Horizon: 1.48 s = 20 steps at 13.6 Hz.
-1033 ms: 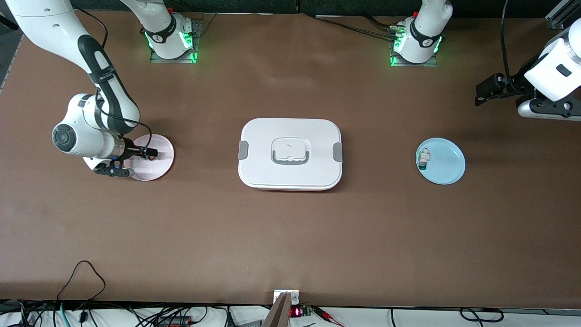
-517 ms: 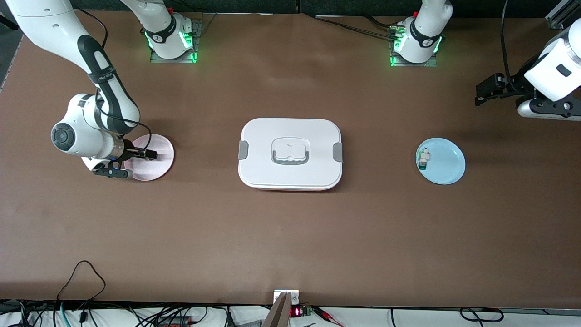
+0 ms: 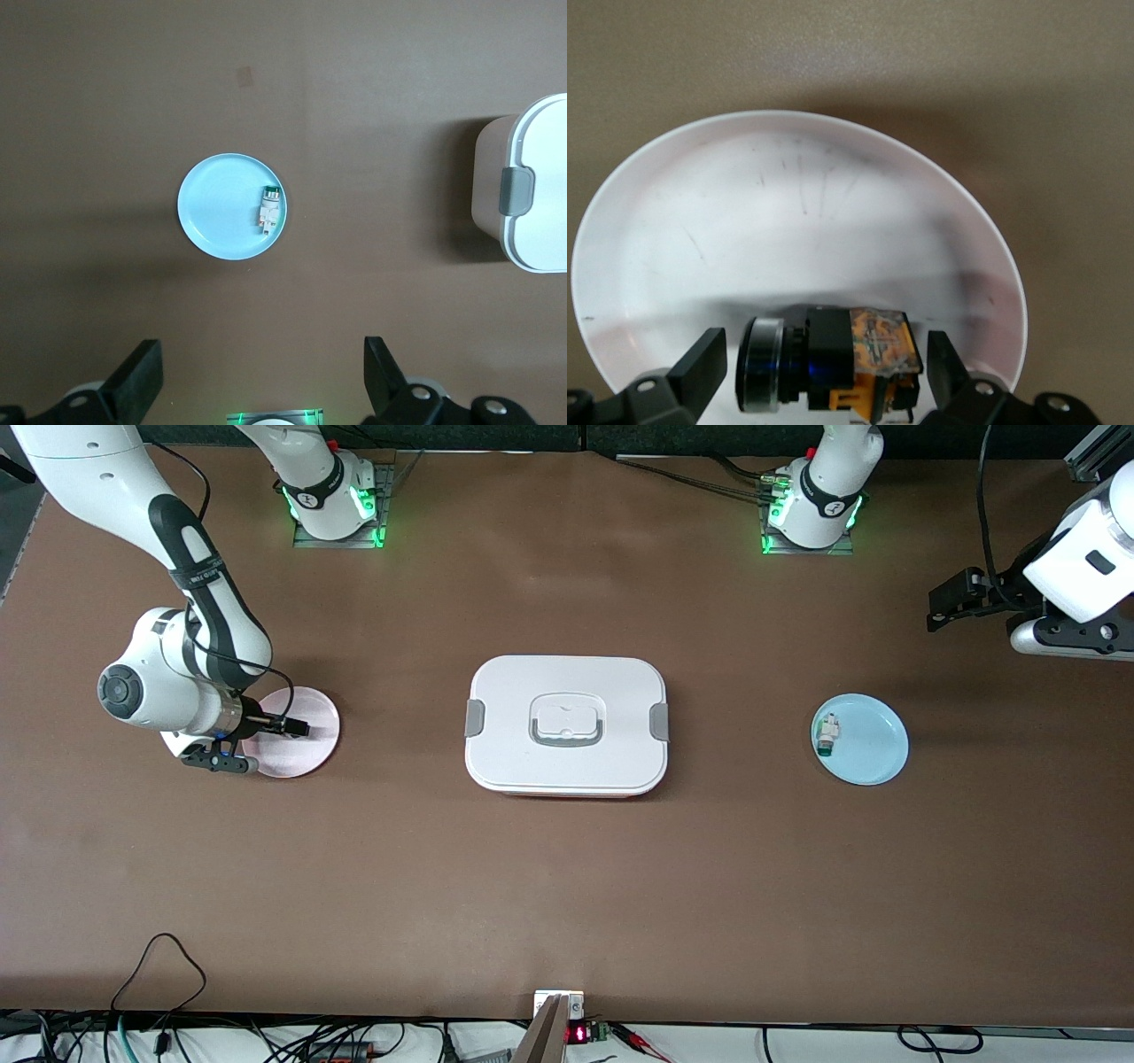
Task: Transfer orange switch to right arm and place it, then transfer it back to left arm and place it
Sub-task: 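Close the right gripper on the orange switch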
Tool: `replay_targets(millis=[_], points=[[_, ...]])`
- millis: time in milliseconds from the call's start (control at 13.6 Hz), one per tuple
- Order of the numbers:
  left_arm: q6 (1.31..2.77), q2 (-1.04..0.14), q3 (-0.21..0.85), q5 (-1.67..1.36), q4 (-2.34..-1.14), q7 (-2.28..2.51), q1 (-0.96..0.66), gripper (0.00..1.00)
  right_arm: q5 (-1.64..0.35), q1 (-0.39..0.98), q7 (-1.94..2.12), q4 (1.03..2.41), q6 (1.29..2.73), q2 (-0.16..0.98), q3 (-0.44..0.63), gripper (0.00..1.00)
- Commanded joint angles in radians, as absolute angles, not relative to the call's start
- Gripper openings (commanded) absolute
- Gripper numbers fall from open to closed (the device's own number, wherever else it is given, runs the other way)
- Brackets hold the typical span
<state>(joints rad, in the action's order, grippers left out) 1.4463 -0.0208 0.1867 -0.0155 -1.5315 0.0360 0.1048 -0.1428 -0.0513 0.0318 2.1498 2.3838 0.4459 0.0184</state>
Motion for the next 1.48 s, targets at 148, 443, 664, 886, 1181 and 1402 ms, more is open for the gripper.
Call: replay_targets(millis=[148,443,664,886,1181,1402], points=[[1.434,-0.018,0.192,-0.006,-1.523,0.031,0.109,1.00,-0.163,-0.060,0.064,2.157,2.398,0.445,0.011,0.72],[1.434,-0.020,0.192,-0.006,-1.520,0.032,0.107,1.00,-0.164,-0.057,0.064,2.148,2.388,0.439,-0.003,0.33],[1.434,-0.020,0.192,-0.006,-1.522,0.032,0.107,1.00,-0.166,-0.058,0.075,2.132,2.350,0.417,-0.020,0.30],[1.434,-0.020,0.192,-0.006,-1.522,0.032,0.107,1.00,-0.161,-0.055,0.115,1.970,2.136,0.411,-0.032,0.30],[1.434,-0.020,0.192,-0.006,-1.522,0.032,0.107,1.00,-0.160,-0.045,0.127,1.702,1.840,0.408,-0.063,0.30],[1.434,-0.020,0.192,-0.006,-1.522,0.032,0.107,1.00,-0.160,-0.031,0.140,1.617,1.769,0.364,-0.086,0.31]])
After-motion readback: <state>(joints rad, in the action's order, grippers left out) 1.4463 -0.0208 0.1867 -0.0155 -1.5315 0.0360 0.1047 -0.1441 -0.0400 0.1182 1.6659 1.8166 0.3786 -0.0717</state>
